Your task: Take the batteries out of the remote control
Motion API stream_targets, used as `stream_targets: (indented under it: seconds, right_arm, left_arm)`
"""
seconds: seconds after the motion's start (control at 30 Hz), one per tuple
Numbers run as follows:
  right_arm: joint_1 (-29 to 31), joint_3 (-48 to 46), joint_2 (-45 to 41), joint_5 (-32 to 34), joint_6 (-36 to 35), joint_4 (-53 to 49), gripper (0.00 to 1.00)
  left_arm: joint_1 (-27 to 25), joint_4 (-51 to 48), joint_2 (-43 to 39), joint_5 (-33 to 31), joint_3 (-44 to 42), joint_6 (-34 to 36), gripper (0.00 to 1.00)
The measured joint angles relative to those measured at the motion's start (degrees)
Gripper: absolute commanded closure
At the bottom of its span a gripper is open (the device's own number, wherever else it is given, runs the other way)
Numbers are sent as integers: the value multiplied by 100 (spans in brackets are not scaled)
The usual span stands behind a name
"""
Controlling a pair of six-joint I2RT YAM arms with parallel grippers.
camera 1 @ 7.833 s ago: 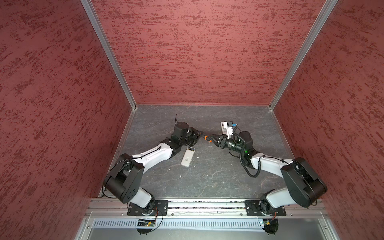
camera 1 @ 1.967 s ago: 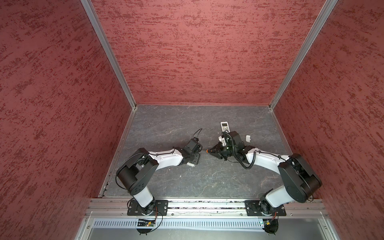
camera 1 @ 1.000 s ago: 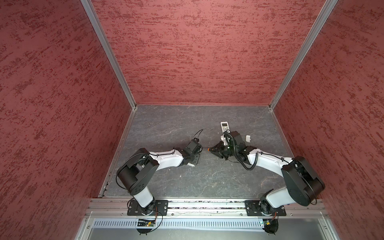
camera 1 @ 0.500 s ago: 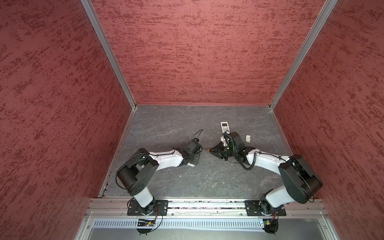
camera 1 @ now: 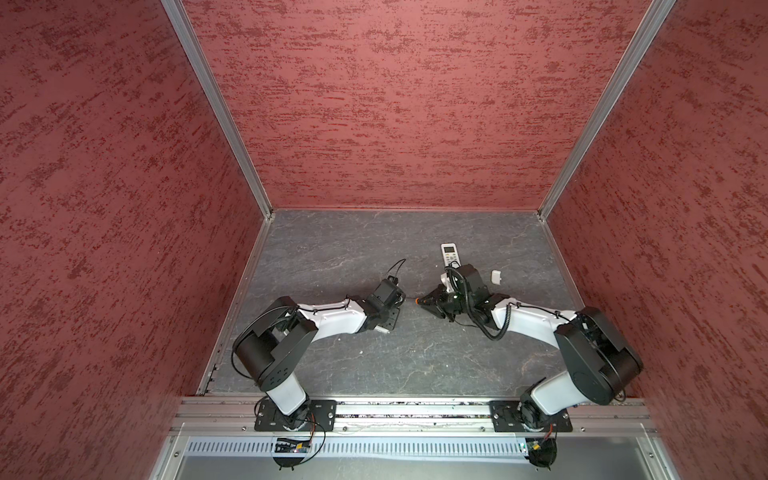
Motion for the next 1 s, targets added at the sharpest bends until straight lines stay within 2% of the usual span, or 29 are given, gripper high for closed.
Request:
stream_targets:
  seconds: [1.0]
  right_arm:
    - [94,0,83,-2,2,81,100]
  left_arm:
    - [2,-2,-4,9,0,0,50]
